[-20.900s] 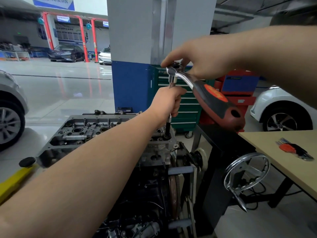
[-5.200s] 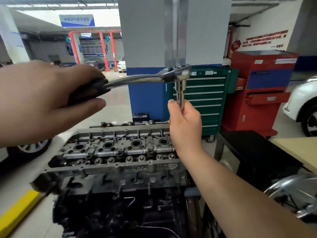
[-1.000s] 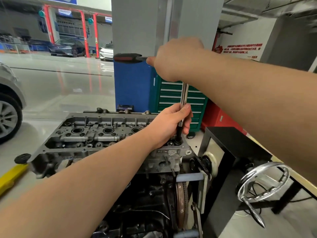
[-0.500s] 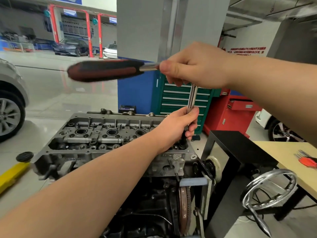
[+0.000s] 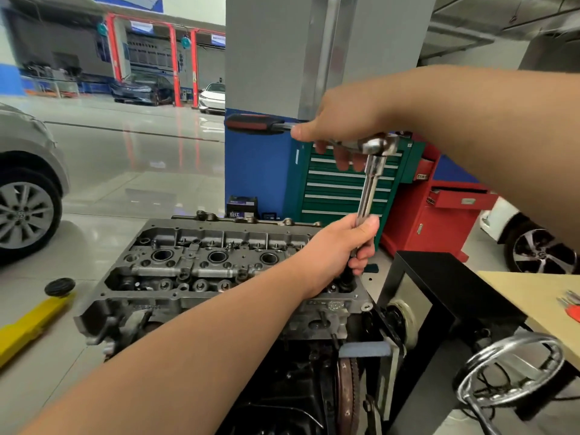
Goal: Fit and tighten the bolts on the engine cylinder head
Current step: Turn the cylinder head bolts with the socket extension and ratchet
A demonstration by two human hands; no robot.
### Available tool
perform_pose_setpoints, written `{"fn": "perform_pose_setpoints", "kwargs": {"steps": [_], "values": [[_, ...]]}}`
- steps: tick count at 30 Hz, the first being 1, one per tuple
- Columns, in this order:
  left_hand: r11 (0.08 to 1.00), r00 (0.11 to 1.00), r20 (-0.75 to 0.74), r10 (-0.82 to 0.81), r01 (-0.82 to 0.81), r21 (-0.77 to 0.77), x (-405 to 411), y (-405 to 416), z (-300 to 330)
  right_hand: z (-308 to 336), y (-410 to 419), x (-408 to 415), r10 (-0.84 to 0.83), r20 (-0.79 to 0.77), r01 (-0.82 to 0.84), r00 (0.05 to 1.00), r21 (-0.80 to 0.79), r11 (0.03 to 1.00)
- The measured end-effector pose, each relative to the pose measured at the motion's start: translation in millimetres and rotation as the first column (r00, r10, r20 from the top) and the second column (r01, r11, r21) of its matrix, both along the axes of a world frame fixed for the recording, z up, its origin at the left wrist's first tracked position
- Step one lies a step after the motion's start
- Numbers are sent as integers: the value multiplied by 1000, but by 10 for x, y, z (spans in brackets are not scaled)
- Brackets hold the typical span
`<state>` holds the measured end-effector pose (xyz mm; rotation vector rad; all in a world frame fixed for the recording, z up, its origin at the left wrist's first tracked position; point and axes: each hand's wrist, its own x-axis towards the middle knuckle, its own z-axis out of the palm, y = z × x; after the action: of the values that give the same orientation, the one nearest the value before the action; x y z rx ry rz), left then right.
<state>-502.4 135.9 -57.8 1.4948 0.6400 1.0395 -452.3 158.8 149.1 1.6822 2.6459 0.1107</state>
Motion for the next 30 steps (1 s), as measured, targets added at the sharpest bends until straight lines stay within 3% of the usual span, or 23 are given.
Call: {"fn": "perform_pose_setpoints", "kwargs": {"steps": [3, 5, 10, 12, 14, 17, 21, 24, 30], "values": [[1000, 1000, -13, 10, -10, -7, 14, 1, 11, -64, 54, -16, 220, 59, -222, 974, 31, 975], [1000, 1000, -21, 20, -21, -10, 13, -6, 28, -22, 32, 30, 272, 162, -282, 949, 47, 958], [999, 1000, -11, 26, -26, -39, 24, 9, -4, 291, 7, 495, 356, 350, -321, 866, -156, 934], [998, 999, -17, 33, -33, -49, 8, 3, -6, 401, 48, 445, 369, 264, -341, 891, -144, 929], [999, 999, -45, 21, -23, -49, 5, -6, 12, 460, 40, 326, 389, 40, -387, 920, -60, 920], [999, 999, -46, 30, -32, -37, 5, -3, 7, 344, 50, 93, 456, -199, -474, 867, -51, 879], [999, 998, -53, 22, -23, -24, 3, -3, 4, 193, 54, -126, 537, -221, -557, 814, -34, 830], [1000, 999, -44, 12, -13, -19, 10, 0, -3, 145, 73, -272, 539, -160, -549, 827, -28, 835], [999, 1000, -6, 12, -12, -32, 23, 38, -22, -56, 261, -391, 460, -336, -509, 822, -71, 858]]}}
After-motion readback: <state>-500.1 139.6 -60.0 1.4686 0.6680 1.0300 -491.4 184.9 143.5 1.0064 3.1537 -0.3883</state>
